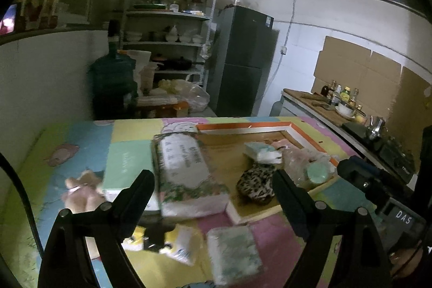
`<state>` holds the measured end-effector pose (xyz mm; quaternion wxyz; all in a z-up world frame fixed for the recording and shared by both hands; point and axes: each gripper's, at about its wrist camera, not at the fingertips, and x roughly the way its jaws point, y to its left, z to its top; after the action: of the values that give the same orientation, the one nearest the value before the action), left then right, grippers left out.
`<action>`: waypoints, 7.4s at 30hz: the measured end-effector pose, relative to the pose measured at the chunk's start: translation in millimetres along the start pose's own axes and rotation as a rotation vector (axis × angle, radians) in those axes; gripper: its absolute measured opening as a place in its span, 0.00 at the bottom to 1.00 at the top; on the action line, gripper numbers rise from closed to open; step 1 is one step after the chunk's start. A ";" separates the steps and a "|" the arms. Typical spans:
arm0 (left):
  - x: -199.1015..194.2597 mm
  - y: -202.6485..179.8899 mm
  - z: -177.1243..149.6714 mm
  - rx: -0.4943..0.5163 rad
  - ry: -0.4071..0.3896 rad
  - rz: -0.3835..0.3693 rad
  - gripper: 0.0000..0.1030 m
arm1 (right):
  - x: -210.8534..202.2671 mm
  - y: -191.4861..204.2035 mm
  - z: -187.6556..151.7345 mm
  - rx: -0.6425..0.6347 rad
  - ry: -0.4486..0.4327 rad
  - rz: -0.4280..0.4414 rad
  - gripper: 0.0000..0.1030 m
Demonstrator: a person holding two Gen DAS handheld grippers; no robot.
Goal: Organize soft objects
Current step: 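Move both open grippers back over the items left on the quilt, then grasp the cream plush bear with left gripper while right gripper grasps white 'Flower' package, then lift and carry the plush bear and 'Flower' package over the tray, then lower the cream plush bear and 'Flower' package into the cardboard tray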
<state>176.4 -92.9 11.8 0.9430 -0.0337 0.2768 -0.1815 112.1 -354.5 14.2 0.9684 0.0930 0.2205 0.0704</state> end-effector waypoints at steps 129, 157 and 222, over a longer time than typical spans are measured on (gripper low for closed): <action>-50.9 66.5 -44.1 -0.091 0.023 -0.002 0.43 | 21.1 73.1 -69.8 0.044 0.155 -0.016 0.45; 3.1 -2.1 -18.6 0.006 0.052 -0.065 0.43 | 16.0 21.7 -37.6 0.065 0.091 -0.057 0.45; 244.4 -131.5 52.3 -0.015 0.341 -0.221 0.43 | 139.3 -153.0 38.7 0.055 0.252 -0.095 0.45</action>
<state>352.6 -305.5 -47.1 0.8565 -0.0394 0.4286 -0.2849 268.2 -484.3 -41.6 0.9324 0.0995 0.3463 0.0293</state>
